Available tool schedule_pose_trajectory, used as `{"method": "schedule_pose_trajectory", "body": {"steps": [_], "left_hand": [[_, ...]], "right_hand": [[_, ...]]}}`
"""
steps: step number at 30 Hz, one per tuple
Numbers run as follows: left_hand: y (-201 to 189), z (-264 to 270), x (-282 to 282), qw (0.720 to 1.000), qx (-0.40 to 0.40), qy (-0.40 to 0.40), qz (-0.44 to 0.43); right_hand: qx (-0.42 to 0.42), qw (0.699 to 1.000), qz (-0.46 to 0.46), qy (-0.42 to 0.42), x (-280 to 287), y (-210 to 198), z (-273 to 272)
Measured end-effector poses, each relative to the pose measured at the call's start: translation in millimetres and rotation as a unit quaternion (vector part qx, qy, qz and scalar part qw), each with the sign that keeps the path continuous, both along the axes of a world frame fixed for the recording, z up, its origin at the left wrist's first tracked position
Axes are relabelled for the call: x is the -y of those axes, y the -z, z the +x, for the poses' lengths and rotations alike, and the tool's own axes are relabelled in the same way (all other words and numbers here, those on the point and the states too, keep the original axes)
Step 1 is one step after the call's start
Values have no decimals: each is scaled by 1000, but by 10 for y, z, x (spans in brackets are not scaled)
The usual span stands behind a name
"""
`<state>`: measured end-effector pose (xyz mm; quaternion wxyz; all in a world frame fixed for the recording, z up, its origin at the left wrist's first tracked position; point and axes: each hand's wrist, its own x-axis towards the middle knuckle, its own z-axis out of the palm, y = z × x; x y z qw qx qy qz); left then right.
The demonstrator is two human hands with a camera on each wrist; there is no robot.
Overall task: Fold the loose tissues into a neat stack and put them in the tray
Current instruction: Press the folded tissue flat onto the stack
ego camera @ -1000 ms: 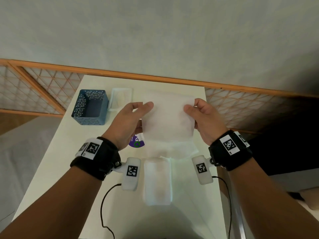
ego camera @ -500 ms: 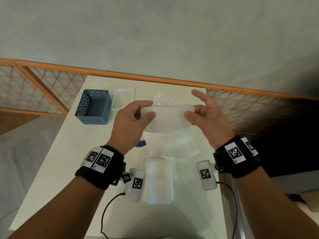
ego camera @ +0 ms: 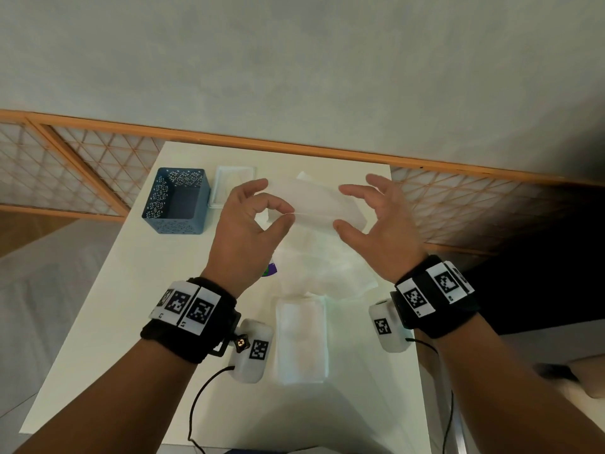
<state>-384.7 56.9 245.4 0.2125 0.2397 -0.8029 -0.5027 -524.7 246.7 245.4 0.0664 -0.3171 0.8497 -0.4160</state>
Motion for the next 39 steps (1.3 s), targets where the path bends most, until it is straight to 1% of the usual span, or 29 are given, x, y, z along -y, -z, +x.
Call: {"method": "schedule_pose_trajectory", "body": {"steps": [4,7,11,14,18,20,21,23,25,26,28,30,32,34,37,39], "left_hand": [[-54,1,-70,997,12,59,-47],[-71,-33,-107,995,17,67,-69],[-143,-53,-102,998,5,62,-30],[-110,-56,-35,999,12,30,-32],[31,-7,14,998,15,-57,-33],[76,26,-40,995,34,-94,-24],[90,37,-89,994,51,-97,-2],[122,50,-204,989,83,-82,89],[127,60,-325,970,112,-64,204],[133,61,-375,959,126,-58,246],[164,53,-456,946,140,-55,289],[219,47,-500,943,126,-58,303],[284,58,-489,947,105,-66,295],[347,90,-441,955,99,-64,273],[401,140,-390,952,76,-56,291],[418,176,-379,946,67,-49,314]], "right_hand": [[-48,996,32,-71,101,-24,63],[-68,992,23,-105,182,-1,102],[-99,989,15,-107,191,41,89],[-83,992,31,-94,99,58,75],[-74,994,42,-74,-3,142,90],[-77,993,63,-64,-32,202,122],[-74,993,73,-58,-39,235,153],[-69,994,75,-48,-43,314,239],[-94,993,52,-51,-27,399,341],[-113,991,44,-55,-18,435,393],[-139,987,49,-63,-8,495,482],[-141,985,56,-78,-12,522,568],[-124,987,43,-95,-31,545,638],[-72,992,34,-97,-78,562,677],[41,998,31,-43,-168,592,677],[122,993,4,2,-237,676,645]]}}
